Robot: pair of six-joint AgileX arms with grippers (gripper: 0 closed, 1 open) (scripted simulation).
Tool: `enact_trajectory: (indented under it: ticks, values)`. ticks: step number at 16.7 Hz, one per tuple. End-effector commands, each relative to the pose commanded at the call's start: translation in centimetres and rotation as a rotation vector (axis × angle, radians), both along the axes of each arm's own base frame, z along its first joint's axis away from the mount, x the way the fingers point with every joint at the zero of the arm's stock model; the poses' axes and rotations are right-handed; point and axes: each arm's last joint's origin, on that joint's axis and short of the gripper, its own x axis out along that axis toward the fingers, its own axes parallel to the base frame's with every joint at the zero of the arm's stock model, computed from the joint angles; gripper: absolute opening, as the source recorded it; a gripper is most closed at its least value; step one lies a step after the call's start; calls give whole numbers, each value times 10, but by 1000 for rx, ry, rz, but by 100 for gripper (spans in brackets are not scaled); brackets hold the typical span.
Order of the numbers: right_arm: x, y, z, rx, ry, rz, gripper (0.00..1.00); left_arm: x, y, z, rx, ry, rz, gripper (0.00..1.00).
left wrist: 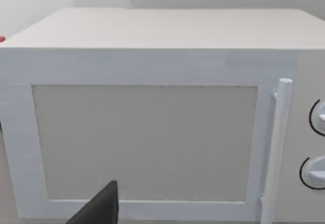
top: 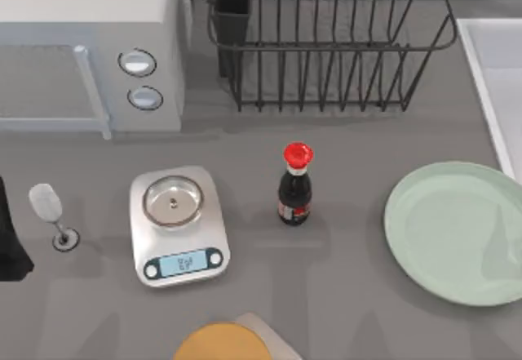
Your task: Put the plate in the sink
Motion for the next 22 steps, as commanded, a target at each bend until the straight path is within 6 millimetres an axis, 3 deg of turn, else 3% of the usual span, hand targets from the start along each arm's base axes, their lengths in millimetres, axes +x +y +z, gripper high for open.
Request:
enact_trajectory:
  ticks: [6, 12, 17, 19, 22]
  values:
    - [0, 1, 5, 11, 24, 10, 100, 0, 0, 0, 0, 0, 0, 100]
    - [16, 14, 54, 97, 304, 94, 100, 0, 0, 0, 0, 0, 0, 100]
    - [71, 45, 94, 150, 718, 143, 100, 0, 0, 0, 0, 0, 0, 100]
    - [101, 65, 99, 150, 897, 142, 100, 0, 0, 0, 0, 0, 0, 100]
    - [146, 101, 92, 127, 1148, 116, 100, 0, 0, 0, 0, 0, 0, 100]
